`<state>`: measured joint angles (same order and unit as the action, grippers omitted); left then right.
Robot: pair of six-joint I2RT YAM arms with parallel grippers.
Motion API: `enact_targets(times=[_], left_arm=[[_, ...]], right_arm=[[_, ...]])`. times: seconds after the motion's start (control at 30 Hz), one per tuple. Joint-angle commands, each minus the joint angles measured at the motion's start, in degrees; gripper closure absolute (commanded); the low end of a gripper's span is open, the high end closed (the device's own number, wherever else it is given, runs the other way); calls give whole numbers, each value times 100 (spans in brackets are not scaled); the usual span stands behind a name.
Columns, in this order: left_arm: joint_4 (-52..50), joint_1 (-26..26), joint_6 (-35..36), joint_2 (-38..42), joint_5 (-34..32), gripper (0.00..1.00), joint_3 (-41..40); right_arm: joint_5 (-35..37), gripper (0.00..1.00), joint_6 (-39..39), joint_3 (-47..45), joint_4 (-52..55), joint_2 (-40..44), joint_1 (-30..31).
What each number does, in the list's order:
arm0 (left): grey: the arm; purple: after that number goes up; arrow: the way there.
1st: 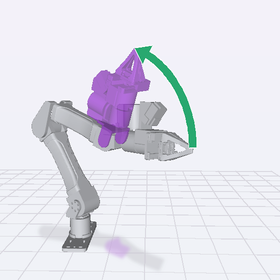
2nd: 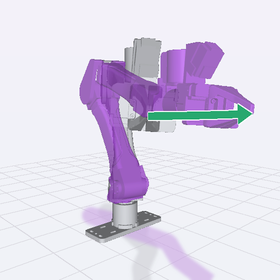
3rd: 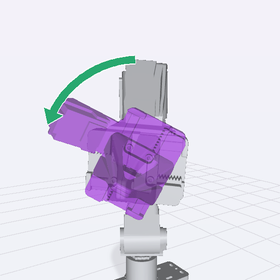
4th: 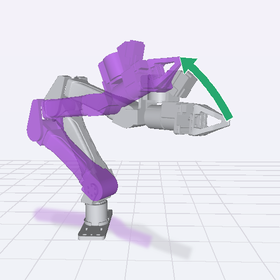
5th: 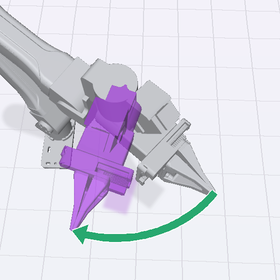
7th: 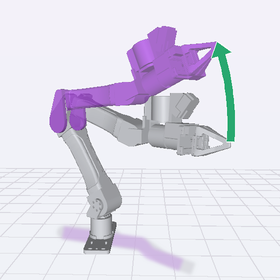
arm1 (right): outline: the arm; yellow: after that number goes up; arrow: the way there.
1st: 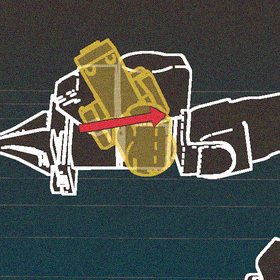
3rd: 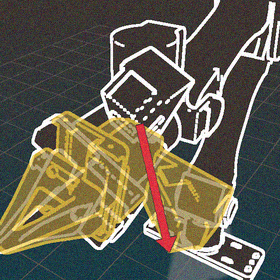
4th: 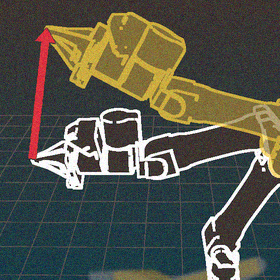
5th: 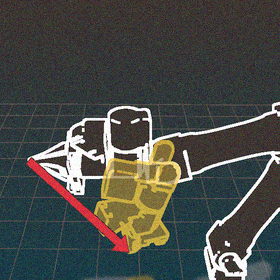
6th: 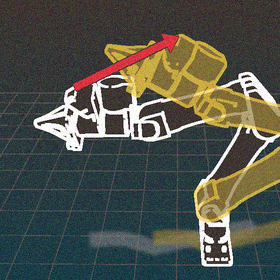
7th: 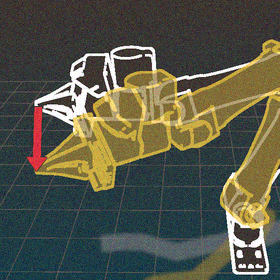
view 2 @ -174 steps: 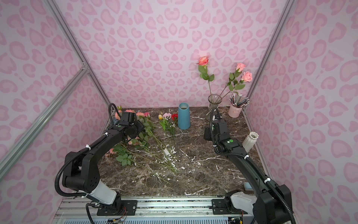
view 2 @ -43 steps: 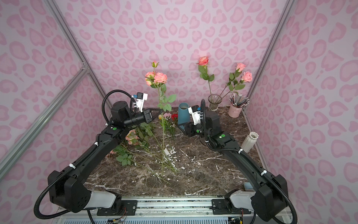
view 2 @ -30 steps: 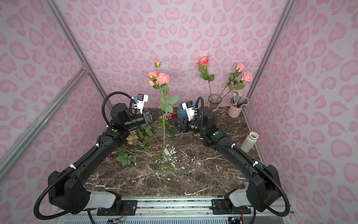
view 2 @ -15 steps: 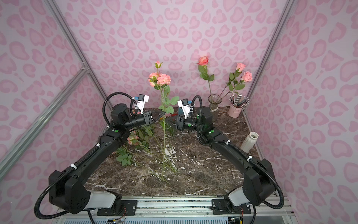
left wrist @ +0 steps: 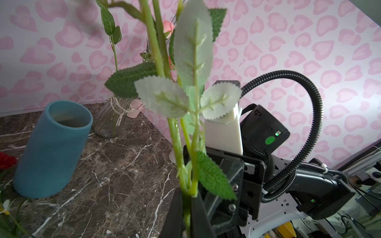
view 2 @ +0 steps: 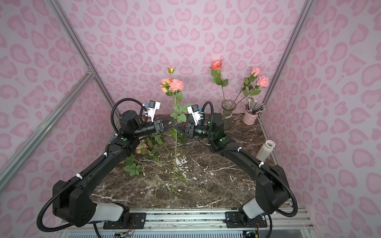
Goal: Place the pink flowers into the vase
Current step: Pick up the flower at the center of the board.
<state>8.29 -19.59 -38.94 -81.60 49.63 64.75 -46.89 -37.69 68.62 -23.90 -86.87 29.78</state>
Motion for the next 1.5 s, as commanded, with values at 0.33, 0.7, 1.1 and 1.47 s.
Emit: enact_targets(times=[0.33,0.7,1.1,1.47], left_arm=[[-266,-13,349,-48,-142,84,184],[-1012,-9,756,-15,-808,32,426],[-2700,57,1125,250,-4231,29,802],[-3305,851,456,-286,-4685,30,719]], right_arm=[[34,100,-6,125,-166,-49,14],[1146,100,947,299,1155,221,60],[3682,100,1943,587,2502,515,175],[6203,100,2303,266,2600,881,368]])
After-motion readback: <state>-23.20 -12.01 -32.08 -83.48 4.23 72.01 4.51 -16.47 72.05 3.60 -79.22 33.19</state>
